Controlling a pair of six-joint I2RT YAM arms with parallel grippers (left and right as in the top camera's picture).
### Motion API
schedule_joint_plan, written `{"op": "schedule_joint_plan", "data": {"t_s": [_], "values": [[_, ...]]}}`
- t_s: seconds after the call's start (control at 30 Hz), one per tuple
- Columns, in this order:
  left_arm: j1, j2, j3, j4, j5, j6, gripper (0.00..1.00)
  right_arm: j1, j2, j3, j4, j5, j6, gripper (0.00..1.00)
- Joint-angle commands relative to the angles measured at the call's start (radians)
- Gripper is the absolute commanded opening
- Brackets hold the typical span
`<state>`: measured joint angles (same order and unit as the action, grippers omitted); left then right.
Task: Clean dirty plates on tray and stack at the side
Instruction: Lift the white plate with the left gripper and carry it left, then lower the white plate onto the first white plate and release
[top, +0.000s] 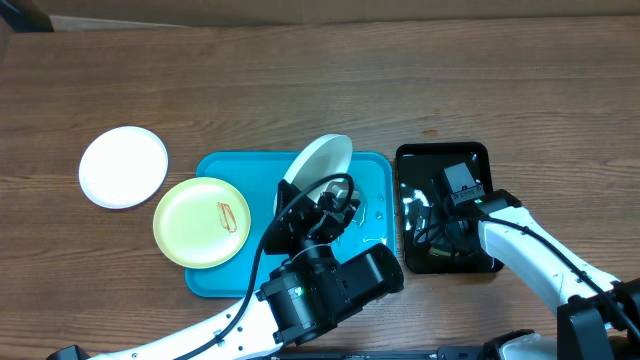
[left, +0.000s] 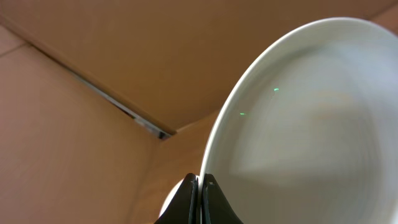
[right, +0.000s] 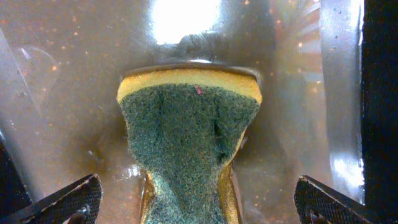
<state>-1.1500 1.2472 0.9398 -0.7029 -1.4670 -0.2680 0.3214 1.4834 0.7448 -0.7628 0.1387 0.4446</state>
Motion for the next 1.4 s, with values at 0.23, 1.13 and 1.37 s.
{"op": "schedule_joint_plan", "data": {"t_s": [0.23, 1.13, 1.37], "values": [[-0.009, -0.011, 0.023, 0.008, -0.096, 0.01, 0.04, -0.003, -0.001, -0.004, 0.003, 0.011, 0.003, 1.0], [1.194, -0.01, 0.02, 0.175, 1.392, -0.461, 0.04, -0.003, -0.001, -0.004, 0.003, 0.01, 0.003, 1.0], [1.608, 0.012, 0.02, 0.176, 1.366, -0.384, 0.04, -0.003, -0.001, -0.004, 0.003, 0.01, 0.003, 1.0]]}}
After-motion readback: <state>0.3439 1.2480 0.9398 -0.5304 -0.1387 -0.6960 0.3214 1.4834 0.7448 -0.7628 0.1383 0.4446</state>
